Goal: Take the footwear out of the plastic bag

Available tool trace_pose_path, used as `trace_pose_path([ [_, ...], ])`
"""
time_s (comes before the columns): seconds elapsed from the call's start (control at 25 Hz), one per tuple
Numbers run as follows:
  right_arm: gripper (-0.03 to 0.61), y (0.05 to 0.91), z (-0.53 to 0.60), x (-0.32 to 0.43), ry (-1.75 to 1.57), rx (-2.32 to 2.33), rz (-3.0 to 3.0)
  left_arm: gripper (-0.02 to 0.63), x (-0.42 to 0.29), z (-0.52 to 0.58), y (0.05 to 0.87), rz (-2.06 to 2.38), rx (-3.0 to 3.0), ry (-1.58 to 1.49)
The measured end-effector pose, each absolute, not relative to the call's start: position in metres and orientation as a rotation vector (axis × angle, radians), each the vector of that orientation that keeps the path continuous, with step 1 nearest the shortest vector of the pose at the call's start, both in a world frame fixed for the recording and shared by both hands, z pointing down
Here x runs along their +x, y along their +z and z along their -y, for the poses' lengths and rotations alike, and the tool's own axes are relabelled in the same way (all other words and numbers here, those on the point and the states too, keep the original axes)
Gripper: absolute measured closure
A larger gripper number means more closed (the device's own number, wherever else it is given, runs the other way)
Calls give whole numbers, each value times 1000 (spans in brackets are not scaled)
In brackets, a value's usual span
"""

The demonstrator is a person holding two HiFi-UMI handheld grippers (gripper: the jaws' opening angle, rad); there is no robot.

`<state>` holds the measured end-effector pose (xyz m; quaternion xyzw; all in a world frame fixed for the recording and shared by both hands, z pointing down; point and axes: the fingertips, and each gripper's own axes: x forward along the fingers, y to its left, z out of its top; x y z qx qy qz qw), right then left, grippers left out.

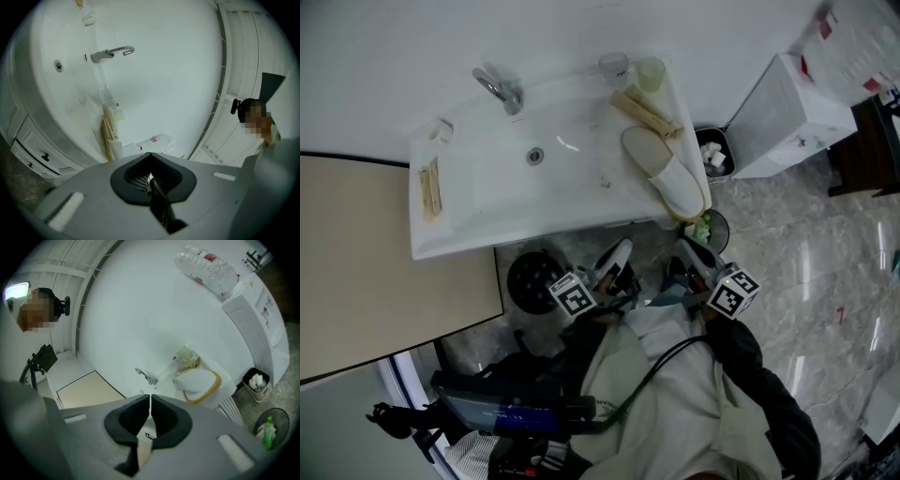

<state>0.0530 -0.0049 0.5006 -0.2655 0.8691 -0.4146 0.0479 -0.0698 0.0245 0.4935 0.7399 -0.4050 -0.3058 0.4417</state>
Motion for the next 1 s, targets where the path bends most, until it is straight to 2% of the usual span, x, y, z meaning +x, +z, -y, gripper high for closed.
trace_pose_path([
  [0.04,576,499,4,52,-1260,-798,-2647,606,-68,-25,492,993,1851,-758],
  [1.0,577,507,4,40,-1241,-766,-2744,606,-70,-24,498,986,1845,-759],
])
